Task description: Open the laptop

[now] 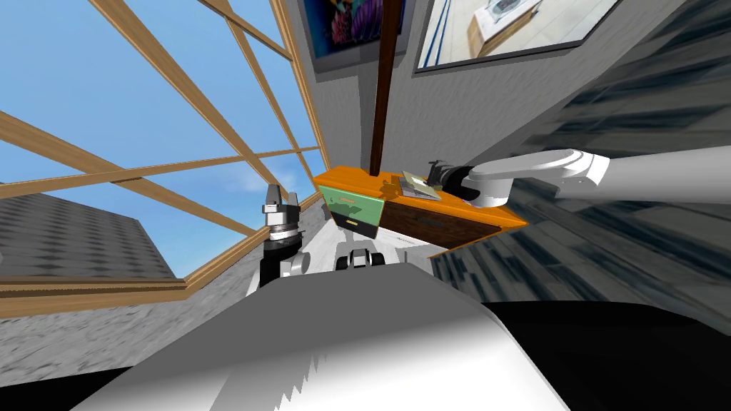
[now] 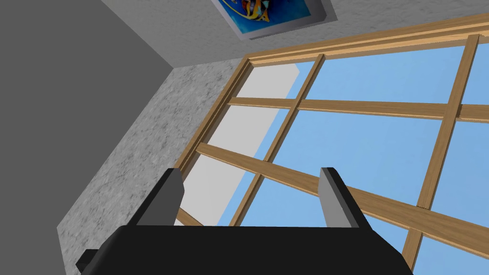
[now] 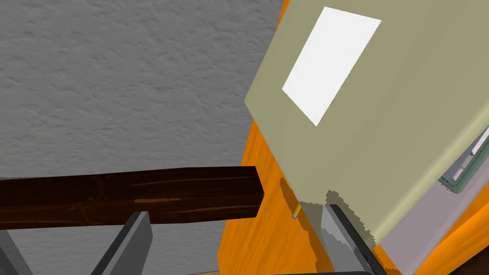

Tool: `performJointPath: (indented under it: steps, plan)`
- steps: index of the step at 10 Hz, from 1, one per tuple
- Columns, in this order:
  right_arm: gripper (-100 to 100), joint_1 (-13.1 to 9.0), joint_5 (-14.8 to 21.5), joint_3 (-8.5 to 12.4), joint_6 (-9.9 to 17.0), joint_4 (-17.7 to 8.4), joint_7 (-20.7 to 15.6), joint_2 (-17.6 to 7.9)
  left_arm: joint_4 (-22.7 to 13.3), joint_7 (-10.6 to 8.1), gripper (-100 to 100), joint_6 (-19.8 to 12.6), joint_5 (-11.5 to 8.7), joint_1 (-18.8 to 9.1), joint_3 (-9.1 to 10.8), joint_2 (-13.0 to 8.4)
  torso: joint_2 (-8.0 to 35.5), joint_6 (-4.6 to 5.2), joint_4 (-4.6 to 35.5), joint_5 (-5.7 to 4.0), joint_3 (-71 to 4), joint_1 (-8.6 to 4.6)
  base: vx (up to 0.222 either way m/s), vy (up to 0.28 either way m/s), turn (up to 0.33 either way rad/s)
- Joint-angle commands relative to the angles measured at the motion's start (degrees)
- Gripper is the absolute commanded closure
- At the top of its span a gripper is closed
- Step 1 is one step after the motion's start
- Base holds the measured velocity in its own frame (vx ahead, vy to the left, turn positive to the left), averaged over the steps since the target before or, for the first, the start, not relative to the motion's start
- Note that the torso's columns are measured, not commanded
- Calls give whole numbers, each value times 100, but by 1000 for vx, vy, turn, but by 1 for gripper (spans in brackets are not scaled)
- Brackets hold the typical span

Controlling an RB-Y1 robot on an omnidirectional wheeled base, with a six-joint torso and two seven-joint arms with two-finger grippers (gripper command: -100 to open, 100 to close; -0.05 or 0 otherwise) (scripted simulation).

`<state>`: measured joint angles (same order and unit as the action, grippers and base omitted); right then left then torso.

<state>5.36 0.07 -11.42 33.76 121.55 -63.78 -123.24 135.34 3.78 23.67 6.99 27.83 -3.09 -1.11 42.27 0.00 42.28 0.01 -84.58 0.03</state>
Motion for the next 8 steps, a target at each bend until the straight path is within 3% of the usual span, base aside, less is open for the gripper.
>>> performJointPath:
  steps: [1,2,3,8]
  plan:
    - [-100,-112,-259,65,-81,70,43,-286,0,0,0,0,0,0,0,0,1,0,0,0,1,-1,17,-11,-55]
    - [-100,-75,-174,48,-57,52,29,-193,0,0,0,0,0,0,0,0,2,0,0,-2,2,-3,7,-4,-10]
    - [0,-76,-180,51,-57,57,30,-199,0,0,0,0,0,0,0,0,4,-1,1,-2,3,-3,0,0,0]
    - [0,-76,-179,51,-57,57,30,-198,0,0,0,0,0,0,0,0,1,0,1,-1,1,-3,0,0,0]
